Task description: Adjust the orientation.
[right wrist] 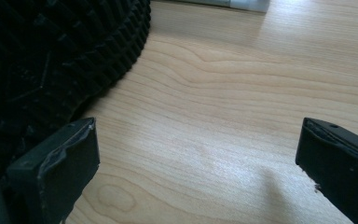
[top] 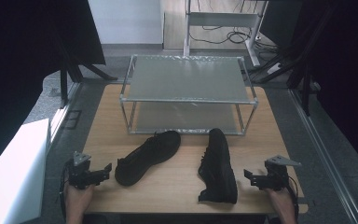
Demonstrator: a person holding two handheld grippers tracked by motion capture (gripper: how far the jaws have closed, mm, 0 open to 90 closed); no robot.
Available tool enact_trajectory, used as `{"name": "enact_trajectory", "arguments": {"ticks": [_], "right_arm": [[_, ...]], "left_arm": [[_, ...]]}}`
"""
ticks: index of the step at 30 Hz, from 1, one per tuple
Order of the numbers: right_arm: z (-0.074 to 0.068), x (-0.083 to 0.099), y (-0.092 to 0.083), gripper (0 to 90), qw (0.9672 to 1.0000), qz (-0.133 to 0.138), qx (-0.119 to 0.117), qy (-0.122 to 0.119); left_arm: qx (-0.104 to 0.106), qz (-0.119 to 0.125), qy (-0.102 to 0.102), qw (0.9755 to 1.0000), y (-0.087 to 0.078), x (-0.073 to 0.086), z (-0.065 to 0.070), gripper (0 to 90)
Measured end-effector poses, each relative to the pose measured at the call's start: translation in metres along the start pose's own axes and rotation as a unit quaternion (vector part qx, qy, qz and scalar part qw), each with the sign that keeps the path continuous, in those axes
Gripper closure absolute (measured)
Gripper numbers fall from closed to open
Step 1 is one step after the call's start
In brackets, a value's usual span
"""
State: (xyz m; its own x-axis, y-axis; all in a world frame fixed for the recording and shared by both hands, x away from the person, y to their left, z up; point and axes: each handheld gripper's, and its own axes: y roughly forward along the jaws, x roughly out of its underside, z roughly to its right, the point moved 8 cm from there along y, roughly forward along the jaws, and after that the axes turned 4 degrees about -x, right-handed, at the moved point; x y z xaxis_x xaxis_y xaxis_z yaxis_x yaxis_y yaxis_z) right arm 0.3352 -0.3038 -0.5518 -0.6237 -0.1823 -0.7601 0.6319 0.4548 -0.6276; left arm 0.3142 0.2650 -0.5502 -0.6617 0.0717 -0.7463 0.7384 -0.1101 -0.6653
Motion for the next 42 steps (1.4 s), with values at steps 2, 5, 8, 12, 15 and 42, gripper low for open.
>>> {"name": "enact_trajectory", "arguments": {"ticks": [2, 5, 8, 12, 15, 42], "right_arm": [[0.000, 0.000, 0.000, 0.0, 1.0000, 0.000, -0.002, -0.001], [-0.002, 0.000, 0.001, 0.0, 1.0000, 0.001, -0.009, -0.002], [-0.004, 0.000, 0.002, 0.4, 0.9999, -0.001, -0.012, -0.007], [-0.005, 0.001, 0.004, 0.5, 0.9998, -0.004, -0.014, -0.010], [-0.006, 0.001, 0.005, 0.5, 0.9998, -0.003, -0.014, -0.010], [-0.007, -0.001, 0.006, 0.0, 1.0000, 0.002, -0.005, -0.004]], "left_arm": [[0.001, 0.002, 0.001, 1.0000, 0.001, 0.000, 0.001, 0.0], [0.003, 0.005, -0.001, 1.0000, 0.001, -0.001, 0.001, 0.0], [0.004, 0.007, -0.006, 1.0000, 0.000, -0.002, 0.000, 0.0], [0.001, -0.002, -0.008, 1.0000, 0.001, -0.001, -0.002, 0.0], [0.000, -0.016, -0.010, 0.9998, 0.002, 0.000, -0.002, 0.0], [-0.001, -0.016, -0.013, 0.9998, 0.014, -0.008, -0.011, 0.0]]}}
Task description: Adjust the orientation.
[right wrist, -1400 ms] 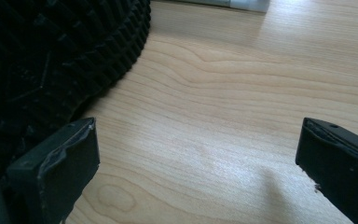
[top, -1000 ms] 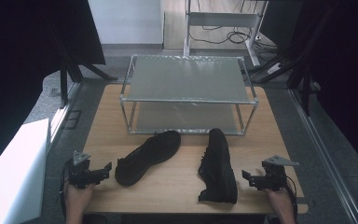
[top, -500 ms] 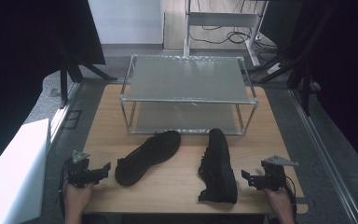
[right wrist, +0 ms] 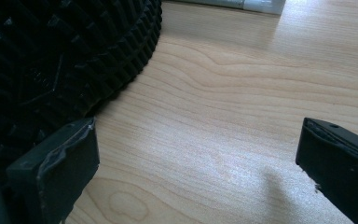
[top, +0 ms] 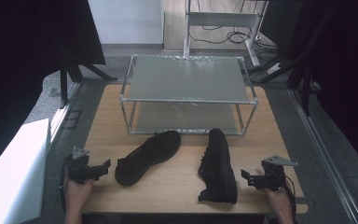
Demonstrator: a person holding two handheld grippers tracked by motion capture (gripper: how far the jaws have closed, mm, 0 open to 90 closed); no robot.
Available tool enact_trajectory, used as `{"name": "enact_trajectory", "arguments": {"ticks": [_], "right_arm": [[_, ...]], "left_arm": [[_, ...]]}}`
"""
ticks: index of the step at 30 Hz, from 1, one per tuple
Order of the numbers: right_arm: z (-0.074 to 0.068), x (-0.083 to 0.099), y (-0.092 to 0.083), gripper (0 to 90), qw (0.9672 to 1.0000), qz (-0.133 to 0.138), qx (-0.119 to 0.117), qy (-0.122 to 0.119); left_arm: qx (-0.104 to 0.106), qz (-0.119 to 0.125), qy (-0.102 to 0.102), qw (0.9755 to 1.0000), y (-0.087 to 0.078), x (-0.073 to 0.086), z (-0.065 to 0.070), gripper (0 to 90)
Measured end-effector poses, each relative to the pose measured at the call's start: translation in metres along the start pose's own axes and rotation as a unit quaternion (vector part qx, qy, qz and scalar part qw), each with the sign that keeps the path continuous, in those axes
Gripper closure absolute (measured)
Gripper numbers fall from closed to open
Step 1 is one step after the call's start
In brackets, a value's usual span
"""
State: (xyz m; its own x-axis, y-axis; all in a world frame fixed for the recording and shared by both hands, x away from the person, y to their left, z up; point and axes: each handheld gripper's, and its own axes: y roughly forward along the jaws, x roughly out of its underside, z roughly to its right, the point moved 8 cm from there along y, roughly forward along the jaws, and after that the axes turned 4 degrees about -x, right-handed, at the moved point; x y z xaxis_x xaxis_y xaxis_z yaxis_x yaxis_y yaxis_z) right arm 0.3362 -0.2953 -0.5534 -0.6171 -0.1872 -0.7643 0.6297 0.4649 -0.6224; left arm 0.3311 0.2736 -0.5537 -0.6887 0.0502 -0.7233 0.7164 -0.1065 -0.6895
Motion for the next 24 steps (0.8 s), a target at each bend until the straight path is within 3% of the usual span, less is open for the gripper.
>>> {"name": "enact_trajectory", "arguments": {"ticks": [7, 12, 16, 24], "right_arm": [[0.002, 0.002, 0.001, 0.0, 1.0000, -0.006, 0.004, 0.006], [0.002, 0.002, 0.001, 0.0, 0.9999, -0.007, 0.004, 0.006], [0.002, 0.002, 0.001, 0.0, 0.9999, -0.008, 0.003, 0.007], [0.003, 0.002, 0.001, 0.0, 0.9999, -0.006, 0.000, 0.012]], "left_arm": [[0.001, -0.018, 0.022, 0.9996, 0.009, 0.004, 0.005, 0.0], [0.025, -0.020, 0.038, 0.9987, 0.012, 0.005, 0.018, 0.0], [0.017, -0.018, 0.046, 0.9986, 0.009, 0.005, 0.020, 0.8], [0.042, -0.028, 0.082, 0.9953, -0.002, 0.014, 0.047, 0.0]]}}
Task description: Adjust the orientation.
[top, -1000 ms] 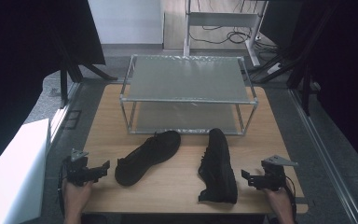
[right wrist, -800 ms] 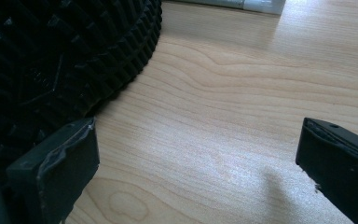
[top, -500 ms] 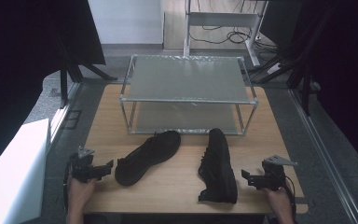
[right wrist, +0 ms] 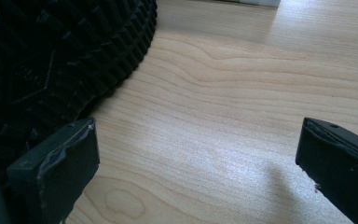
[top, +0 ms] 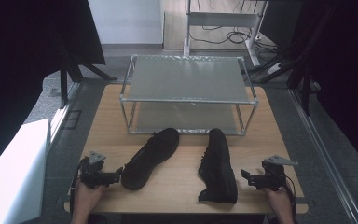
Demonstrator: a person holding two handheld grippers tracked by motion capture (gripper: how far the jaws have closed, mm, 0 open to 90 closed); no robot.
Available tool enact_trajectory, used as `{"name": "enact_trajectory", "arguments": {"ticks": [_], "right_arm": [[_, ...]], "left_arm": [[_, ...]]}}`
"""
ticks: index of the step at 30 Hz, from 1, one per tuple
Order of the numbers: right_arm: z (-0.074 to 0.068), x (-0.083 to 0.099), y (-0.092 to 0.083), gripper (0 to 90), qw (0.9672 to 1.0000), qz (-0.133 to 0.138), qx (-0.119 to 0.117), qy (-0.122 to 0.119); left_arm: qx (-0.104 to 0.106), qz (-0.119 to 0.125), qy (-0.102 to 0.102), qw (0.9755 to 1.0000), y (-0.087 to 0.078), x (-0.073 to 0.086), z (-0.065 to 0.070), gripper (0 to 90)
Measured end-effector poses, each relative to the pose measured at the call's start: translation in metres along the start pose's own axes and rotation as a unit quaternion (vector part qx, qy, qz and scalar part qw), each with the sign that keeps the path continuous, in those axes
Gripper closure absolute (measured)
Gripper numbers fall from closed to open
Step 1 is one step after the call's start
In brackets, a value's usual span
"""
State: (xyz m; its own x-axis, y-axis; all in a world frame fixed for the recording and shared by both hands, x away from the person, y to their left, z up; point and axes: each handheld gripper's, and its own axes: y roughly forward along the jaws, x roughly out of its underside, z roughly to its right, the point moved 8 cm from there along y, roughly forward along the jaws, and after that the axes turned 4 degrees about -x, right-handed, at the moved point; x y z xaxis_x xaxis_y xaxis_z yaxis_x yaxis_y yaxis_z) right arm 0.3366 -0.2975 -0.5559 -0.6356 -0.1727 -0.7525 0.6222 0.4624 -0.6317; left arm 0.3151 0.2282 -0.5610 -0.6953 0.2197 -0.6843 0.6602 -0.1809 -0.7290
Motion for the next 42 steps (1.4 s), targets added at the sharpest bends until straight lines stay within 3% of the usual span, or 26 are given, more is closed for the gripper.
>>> {"name": "enact_trajectory", "arguments": {"ticks": [2, 8, 18, 22, 23, 26, 30, 32, 36, 42], "right_arm": [[0.000, 0.000, 0.000, 0.0, 1.0000, 0.000, 0.000, 0.001], [0.000, 0.000, 0.000, 0.0, 1.0000, 0.000, -0.001, 0.000], [0.000, 0.000, 0.000, 0.0, 1.0000, 0.000, -0.001, 0.001], [0.000, 0.000, 0.001, 0.0, 1.0000, -0.001, -0.001, 0.002], [0.000, 0.001, 0.001, 0.0, 1.0000, -0.002, -0.002, 0.002], [0.000, 0.001, 0.001, 0.0, 1.0000, -0.003, -0.002, 0.001], [0.000, 0.001, 0.001, 0.0, 1.0000, -0.003, -0.002, 0.002], [0.001, 0.001, 0.001, 0.0, 1.0000, -0.002, -0.002, 0.004], [0.001, 0.000, 0.000, 0.0, 1.0000, 0.001, -0.003, 0.006], [0.001, -0.001, -0.002, 0.0, 1.0000, 0.003, -0.003, 0.005]], "left_arm": [[0.007, -0.004, 0.018, 0.9998, -0.003, 0.001, 0.012, 0.0], [0.024, -0.010, 0.047, 0.9986, -0.004, 0.000, 0.032, 0.0], [0.059, -0.013, 0.064, 0.9961, -0.002, -0.002, 0.057, 0.0], [0.075, -0.012, 0.074, 0.9944, 0.000, -0.004, 0.070, 0.0], [0.088, -0.011, 0.080, 0.9928, 0.002, -0.005, 0.080, 0.0], [0.098, -0.010, 0.091, 0.9910, 0.003, -0.007, 0.090, 0.0], [0.085, -0.004, 0.095, 0.9919, 0.002, -0.009, 0.088, 0.0], [0.078, 0.001, 0.082, 0.9936, 0.001, -0.011, 0.082, 0.0], [0.040, 0.019, 0.055, 0.9975, -0.001, -0.013, 0.062, 0.0], [0.028, 0.034, 0.033, 0.9985, -0.001, -0.013, 0.049, 0.0]]}}
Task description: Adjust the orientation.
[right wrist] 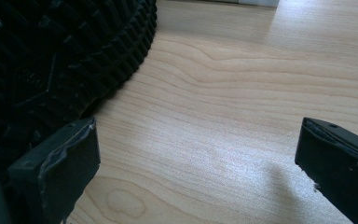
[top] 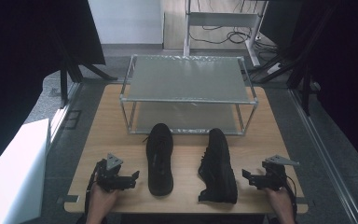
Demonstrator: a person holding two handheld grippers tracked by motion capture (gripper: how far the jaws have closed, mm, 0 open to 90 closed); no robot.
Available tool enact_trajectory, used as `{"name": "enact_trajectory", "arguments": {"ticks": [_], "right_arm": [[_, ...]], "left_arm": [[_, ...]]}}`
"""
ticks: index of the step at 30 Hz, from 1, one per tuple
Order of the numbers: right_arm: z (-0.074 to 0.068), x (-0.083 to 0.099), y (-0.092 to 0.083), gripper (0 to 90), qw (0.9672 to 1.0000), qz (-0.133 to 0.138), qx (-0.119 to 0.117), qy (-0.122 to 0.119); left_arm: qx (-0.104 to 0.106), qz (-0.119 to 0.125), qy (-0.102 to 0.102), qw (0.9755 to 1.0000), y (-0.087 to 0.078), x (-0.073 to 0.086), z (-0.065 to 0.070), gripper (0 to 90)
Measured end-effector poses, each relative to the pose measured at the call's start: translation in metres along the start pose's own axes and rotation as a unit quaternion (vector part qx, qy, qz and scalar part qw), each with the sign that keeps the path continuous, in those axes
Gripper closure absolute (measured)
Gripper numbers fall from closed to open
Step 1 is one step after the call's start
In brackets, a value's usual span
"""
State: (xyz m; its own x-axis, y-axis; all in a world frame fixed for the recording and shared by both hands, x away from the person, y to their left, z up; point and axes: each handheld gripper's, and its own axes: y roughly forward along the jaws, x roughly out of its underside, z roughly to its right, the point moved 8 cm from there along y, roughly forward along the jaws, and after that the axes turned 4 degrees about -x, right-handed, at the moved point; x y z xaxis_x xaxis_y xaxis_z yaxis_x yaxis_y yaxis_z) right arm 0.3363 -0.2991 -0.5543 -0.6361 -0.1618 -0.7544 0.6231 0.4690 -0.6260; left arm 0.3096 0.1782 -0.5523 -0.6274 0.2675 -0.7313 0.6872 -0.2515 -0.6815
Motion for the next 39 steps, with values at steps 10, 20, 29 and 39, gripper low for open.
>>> {"name": "enact_trajectory", "arguments": {"ticks": [10, 20, 29, 39], "right_arm": [[-0.007, -0.007, -0.004, 0.0, 0.9998, -0.012, -0.018, -0.001], [-0.016, -0.025, -0.017, 0.0, 0.9998, -0.018, -0.003, -0.010], [-0.040, -0.050, -0.023, 0.0, 0.9996, -0.006, -0.023, -0.017], [-0.082, -0.065, 0.000, 0.0, 0.9976, -0.016, -0.052, -0.042]], "left_arm": [[-0.006, 0.004, -0.010, 0.9999, 0.002, 0.002, -0.006, 0.0], [0.003, 0.015, -0.029, 0.9995, 0.001, 0.001, -0.008, 0.0], [0.002, 0.008, -0.023, 0.9997, 0.003, 0.003, -0.007, 0.0], [0.000, 0.001, -0.018, 0.9998, 0.004, 0.005, -0.006, 0.0]]}}
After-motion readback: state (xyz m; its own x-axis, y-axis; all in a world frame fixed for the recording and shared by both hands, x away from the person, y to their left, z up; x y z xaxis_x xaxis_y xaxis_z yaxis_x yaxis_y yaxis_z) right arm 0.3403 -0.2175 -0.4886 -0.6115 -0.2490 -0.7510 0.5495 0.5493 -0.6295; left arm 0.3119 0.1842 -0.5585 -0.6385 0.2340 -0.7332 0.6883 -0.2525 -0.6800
